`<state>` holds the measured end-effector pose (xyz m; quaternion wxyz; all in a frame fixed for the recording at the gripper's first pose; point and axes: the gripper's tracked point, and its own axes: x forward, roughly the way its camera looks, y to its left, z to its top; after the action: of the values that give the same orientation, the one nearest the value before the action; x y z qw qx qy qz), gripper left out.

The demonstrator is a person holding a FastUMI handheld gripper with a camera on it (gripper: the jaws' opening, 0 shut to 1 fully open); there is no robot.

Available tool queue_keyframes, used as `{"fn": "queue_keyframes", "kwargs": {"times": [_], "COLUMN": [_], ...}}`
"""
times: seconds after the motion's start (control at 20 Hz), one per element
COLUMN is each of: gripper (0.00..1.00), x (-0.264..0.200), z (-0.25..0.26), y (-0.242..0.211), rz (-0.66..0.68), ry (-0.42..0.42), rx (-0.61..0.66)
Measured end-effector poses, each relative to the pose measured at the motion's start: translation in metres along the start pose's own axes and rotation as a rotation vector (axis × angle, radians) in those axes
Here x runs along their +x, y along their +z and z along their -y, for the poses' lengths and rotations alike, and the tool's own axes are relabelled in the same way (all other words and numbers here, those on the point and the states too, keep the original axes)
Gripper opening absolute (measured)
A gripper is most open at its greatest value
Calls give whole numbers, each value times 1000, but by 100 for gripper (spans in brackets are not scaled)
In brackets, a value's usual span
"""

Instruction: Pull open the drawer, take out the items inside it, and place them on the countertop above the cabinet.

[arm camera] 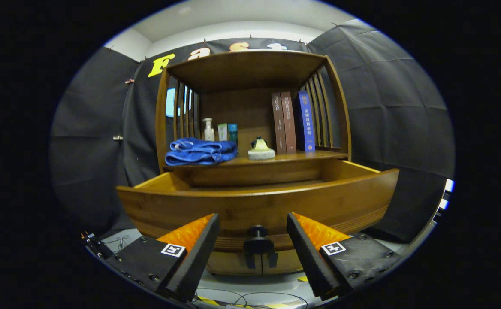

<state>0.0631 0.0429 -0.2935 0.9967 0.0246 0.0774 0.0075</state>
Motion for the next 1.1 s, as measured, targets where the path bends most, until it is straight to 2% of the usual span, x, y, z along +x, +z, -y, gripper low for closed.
{"fn": "queue_keyframes", "kwargs": {"times": [0.1, 0.2, 0.35, 0.5, 0.75, 1.1], "gripper": [99, 99, 99, 99, 99, 100], "x": [12, 12, 18, 30, 67, 121], "z": [-7, 0, -1, 2, 3, 6], "y": [-12, -6, -9, -7, 4, 12], "rz": [-31, 0, 24, 6, -6, -16], "ry": [13, -21, -16, -14, -26, -24], "rx": [-9, -23, 6, -17, -59, -45]}}
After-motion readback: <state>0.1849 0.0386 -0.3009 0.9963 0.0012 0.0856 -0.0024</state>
